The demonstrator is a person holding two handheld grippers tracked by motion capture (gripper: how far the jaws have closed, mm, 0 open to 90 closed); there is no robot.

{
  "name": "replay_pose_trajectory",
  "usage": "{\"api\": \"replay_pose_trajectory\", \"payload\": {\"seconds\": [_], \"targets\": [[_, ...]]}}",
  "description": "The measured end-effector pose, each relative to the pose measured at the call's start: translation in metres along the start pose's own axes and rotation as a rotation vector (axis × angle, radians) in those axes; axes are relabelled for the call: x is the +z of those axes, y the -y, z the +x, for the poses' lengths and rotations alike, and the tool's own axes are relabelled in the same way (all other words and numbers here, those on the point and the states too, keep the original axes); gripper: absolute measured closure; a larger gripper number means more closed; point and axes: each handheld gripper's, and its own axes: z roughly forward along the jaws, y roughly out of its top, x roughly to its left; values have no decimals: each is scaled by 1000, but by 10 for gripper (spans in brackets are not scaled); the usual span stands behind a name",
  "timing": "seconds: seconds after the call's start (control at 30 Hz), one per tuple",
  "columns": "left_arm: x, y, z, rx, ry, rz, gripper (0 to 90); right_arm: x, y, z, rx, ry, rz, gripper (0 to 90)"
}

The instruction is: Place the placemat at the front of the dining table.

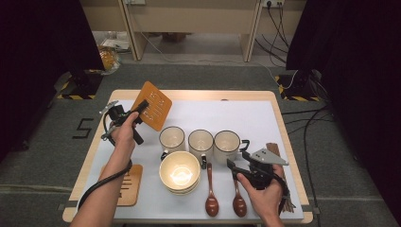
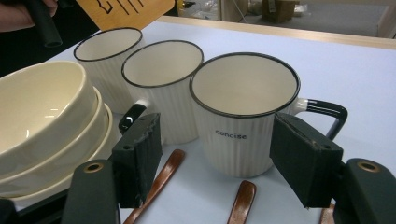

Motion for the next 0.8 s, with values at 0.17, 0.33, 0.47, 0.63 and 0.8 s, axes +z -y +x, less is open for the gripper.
{"api": "replay_pose_trajectory", "payload": {"seconds": [0.17,0.33,0.47,0.63,0.8], "targets": [[8,4,0,-2,-4,14,862,0,2,-2,4,5,2,341],[16,6,-1,-3,-1,23,862,-2,3,-3,1,6,3,341],[22,6,-2,2,8,29,861,-2,6,-6,6,15,5,341],[27,7,-3,2,11,35,862,-1,10,-8,10,18,18,341],[32,8,-4,6,15,39,862,-1,9,-9,11,20,12,341]]}}
